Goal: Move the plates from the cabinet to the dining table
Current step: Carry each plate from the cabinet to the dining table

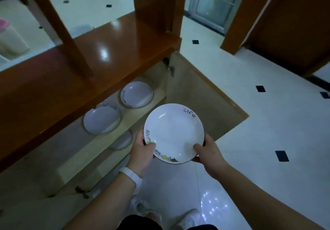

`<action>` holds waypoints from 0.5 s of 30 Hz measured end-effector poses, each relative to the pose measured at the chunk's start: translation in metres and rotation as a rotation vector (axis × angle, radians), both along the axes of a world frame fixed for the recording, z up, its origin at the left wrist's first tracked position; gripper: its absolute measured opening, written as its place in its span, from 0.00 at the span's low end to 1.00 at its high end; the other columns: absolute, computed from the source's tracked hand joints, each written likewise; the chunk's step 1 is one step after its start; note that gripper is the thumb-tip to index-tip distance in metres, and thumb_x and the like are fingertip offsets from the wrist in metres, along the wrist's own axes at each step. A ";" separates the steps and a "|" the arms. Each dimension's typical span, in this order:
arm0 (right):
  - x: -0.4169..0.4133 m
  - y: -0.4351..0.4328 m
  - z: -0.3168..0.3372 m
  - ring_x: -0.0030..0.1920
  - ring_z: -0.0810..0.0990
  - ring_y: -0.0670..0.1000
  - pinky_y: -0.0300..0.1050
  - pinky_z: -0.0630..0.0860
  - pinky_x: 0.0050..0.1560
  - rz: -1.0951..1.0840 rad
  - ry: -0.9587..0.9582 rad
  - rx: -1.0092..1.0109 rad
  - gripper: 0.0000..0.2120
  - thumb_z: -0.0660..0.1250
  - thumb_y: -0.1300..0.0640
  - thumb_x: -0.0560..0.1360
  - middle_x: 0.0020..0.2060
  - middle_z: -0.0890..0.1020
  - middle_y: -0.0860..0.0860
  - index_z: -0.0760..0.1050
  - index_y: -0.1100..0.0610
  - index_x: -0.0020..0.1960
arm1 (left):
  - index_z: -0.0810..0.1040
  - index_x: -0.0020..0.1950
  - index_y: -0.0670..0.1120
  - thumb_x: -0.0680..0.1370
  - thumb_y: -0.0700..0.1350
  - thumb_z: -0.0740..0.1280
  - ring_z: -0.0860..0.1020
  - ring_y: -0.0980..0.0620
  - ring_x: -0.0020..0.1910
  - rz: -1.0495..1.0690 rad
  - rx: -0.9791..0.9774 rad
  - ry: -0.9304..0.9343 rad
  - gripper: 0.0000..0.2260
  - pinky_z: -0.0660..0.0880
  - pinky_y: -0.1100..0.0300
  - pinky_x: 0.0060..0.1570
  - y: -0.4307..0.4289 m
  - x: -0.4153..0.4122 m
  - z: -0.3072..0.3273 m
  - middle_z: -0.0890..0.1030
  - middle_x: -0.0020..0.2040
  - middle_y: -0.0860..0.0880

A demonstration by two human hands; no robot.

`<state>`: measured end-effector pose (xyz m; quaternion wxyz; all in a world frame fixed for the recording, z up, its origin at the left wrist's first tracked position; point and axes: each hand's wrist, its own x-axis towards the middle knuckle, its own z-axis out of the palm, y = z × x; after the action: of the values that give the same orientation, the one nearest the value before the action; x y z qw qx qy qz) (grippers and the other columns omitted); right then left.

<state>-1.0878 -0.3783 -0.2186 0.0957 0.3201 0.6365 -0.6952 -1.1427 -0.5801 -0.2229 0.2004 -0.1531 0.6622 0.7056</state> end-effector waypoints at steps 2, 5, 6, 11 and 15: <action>0.017 0.021 0.011 0.57 0.78 0.55 0.53 0.84 0.44 -0.033 0.028 0.001 0.24 0.58 0.69 0.73 0.57 0.79 0.50 0.71 0.50 0.65 | 0.77 0.57 0.58 0.74 0.29 0.60 0.82 0.49 0.53 -0.039 0.002 -0.015 0.25 0.81 0.52 0.45 0.023 0.011 0.016 0.84 0.50 0.55; 0.045 0.050 0.026 0.56 0.79 0.54 0.53 0.84 0.46 -0.076 0.060 0.002 0.23 0.58 0.68 0.74 0.56 0.79 0.49 0.70 0.50 0.65 | 0.76 0.59 0.55 0.74 0.28 0.59 0.82 0.50 0.50 -0.085 0.002 -0.016 0.25 0.80 0.55 0.39 0.056 0.031 0.037 0.84 0.50 0.54; 0.055 0.059 0.030 0.55 0.79 0.53 0.53 0.84 0.45 -0.090 0.070 0.000 0.23 0.58 0.68 0.74 0.56 0.79 0.49 0.70 0.51 0.65 | 0.76 0.59 0.55 0.75 0.28 0.59 0.82 0.50 0.49 -0.094 0.004 -0.015 0.24 0.80 0.55 0.38 0.067 0.038 0.043 0.84 0.50 0.53; 0.100 0.105 0.050 0.53 0.80 0.53 0.47 0.83 0.40 -0.135 0.107 0.008 0.20 0.57 0.69 0.74 0.55 0.79 0.52 0.71 0.53 0.62 | 0.77 0.60 0.52 0.74 0.26 0.58 0.83 0.43 0.51 -0.134 0.049 0.028 0.25 0.82 0.48 0.44 0.114 0.076 0.060 0.84 0.54 0.46; 0.132 0.135 0.056 0.52 0.82 0.55 0.45 0.82 0.39 -0.200 0.131 0.009 0.21 0.57 0.68 0.73 0.54 0.81 0.53 0.72 0.52 0.62 | 0.78 0.57 0.56 0.74 0.26 0.58 0.83 0.44 0.51 -0.194 0.082 0.048 0.27 0.80 0.49 0.43 0.147 0.098 0.065 0.84 0.54 0.48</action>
<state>-0.9556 -0.2436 -0.1622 -0.0175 0.3363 0.6093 -0.7179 -1.0444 -0.4328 -0.1574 0.2579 -0.0630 0.6492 0.7128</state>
